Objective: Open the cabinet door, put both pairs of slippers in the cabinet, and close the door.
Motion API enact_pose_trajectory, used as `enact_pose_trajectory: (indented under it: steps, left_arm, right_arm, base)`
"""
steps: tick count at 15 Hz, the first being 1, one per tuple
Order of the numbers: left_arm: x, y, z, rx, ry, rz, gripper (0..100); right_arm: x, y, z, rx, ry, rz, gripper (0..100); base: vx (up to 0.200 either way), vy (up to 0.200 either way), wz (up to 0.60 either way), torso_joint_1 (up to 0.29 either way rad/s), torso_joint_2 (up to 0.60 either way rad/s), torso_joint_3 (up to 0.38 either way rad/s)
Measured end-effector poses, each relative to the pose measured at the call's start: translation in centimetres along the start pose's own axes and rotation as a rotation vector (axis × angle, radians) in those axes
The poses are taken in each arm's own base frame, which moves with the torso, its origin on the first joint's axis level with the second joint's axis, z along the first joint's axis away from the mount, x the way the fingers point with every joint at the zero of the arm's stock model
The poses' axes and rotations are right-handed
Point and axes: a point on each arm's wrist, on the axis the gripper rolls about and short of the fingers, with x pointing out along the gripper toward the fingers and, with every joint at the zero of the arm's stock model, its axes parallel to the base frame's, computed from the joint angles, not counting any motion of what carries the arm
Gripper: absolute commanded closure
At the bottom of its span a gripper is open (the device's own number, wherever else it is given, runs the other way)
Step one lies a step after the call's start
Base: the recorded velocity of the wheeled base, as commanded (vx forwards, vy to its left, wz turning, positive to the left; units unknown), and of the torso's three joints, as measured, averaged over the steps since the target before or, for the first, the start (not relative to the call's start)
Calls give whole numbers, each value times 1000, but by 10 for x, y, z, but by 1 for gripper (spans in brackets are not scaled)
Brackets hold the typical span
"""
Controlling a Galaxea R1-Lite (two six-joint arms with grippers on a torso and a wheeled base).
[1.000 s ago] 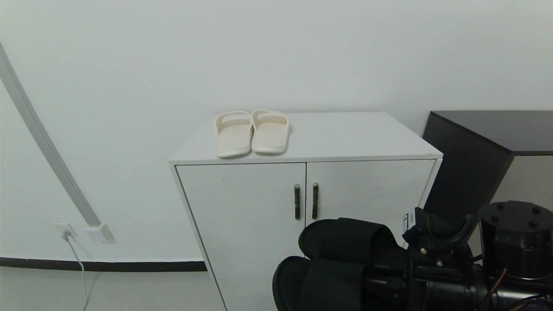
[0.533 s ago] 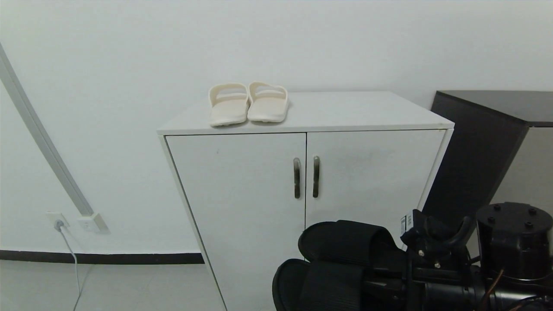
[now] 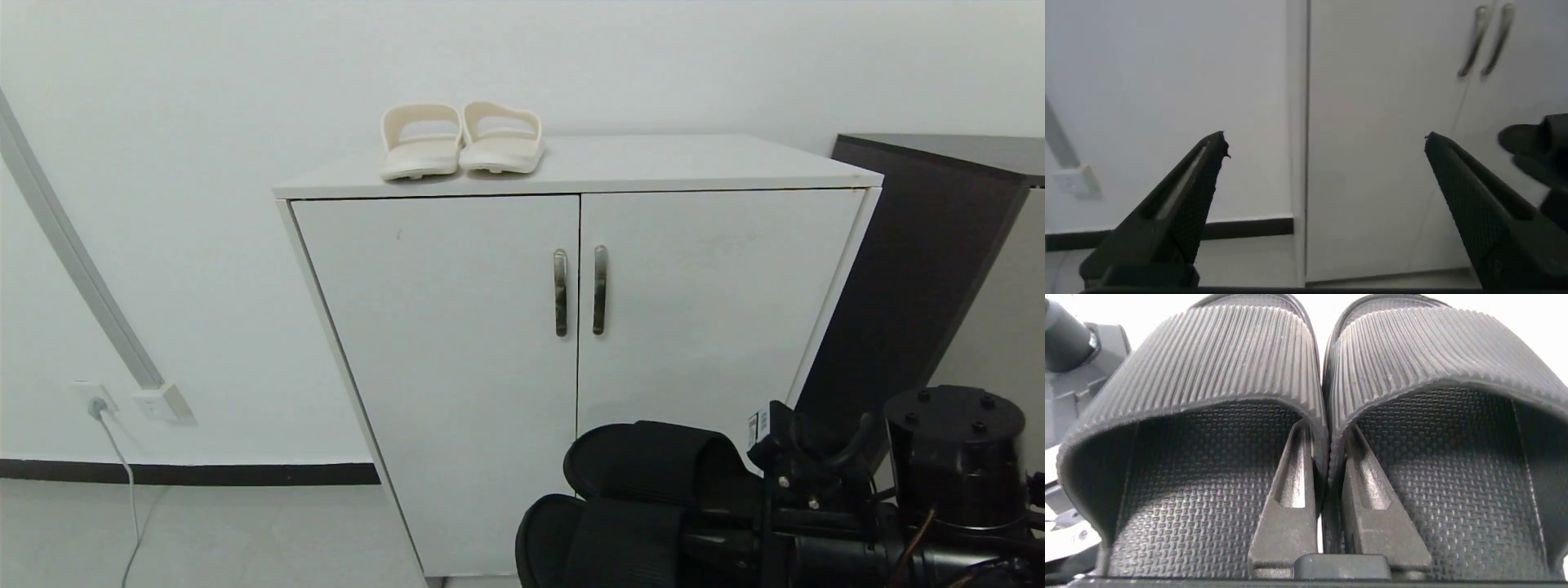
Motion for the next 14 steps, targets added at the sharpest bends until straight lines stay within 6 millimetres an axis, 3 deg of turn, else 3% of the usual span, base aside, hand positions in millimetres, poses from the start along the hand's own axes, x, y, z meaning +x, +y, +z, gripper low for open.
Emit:
enact_pose_trajectory:
  steps: [3, 7, 11, 14]
  left_arm:
    - [33, 0, 35, -21, 73, -139, 0]
    - [94, -3, 74, -42, 136, -420, 0]
    - [158, -23, 86, -27, 140, -606, 0]
    - [205, -51, 88, -26, 111, -702, 0]
  right_arm:
    - [0, 0, -1, -9, 3, 0, 100]
    - [0, 0, -1, -8, 5, 0, 100]
    - [0, 0, -2, -8, 5, 0, 100]
    - [-2, 1, -5, -5, 15, 2, 100]
  base:
    - [0, 0, 0, 0, 0, 0]
    - [0, 0, 0, 0, 0, 0]
    - [0, 0, 0, -7, 43, 46]
    - [0, 0, 0, -6, 54, 55]
